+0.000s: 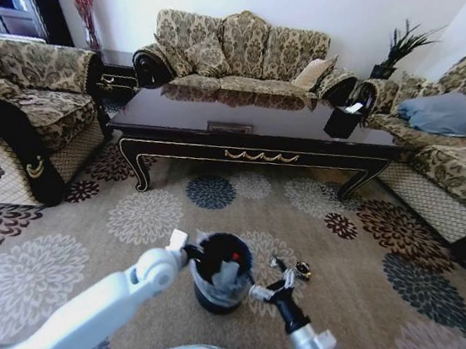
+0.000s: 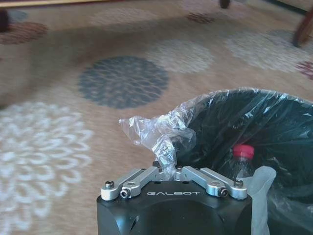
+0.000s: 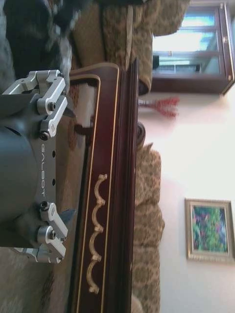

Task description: Move to the front of the table and pick up the trash from the floor, then place it into the trash bin.

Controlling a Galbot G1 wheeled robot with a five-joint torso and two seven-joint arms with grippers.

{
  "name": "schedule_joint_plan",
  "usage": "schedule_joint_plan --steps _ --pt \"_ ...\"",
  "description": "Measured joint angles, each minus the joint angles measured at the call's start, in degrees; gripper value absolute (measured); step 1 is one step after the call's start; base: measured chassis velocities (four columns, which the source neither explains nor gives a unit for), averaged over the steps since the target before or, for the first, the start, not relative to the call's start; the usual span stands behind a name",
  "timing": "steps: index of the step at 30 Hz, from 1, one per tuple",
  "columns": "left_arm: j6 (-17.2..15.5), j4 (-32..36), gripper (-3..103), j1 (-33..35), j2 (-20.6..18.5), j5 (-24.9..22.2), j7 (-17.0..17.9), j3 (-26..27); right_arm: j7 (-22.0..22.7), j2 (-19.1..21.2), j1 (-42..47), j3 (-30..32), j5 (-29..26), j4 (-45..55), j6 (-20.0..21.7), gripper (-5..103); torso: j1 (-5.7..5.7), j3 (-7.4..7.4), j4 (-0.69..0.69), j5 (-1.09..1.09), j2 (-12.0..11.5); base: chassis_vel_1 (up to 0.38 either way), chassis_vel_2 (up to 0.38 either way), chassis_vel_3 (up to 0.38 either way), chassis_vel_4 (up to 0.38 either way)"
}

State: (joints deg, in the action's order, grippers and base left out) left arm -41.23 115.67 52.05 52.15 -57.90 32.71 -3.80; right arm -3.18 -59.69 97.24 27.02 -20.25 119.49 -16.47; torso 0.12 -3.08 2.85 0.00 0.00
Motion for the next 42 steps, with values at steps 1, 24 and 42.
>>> schedule_joint_plan --steps 1,24,42 --pt "0.0 0.0 4 0.0 0.0 0.0 0.0 0.0 0.0 0.0 0.0 0.0 0.0 0.0 0.0 100 0.0 0.0 0.0 0.0 0.0 0.0 0.0 0.0 0.0" --pt "0.6 2.6 4 5.9 -4.2 -1.6 -1.1 8.0 1.8 -2.9 -19.6 0.5 7.2 -48.8 -7.1 100 0.0 0.0 0.01 0.02 0.0 0.0 0.0 0.0 0.0" --pt "0.5 4.3 4 6.5 -4.3 -4.0 0.6 8.0 6.6 -4.1 -33.3 -0.7 18.9 -68.9 -10.4 100 0.0 0.0 0.0 -0.02 0.0 0.0 0.0 0.0 0.0"
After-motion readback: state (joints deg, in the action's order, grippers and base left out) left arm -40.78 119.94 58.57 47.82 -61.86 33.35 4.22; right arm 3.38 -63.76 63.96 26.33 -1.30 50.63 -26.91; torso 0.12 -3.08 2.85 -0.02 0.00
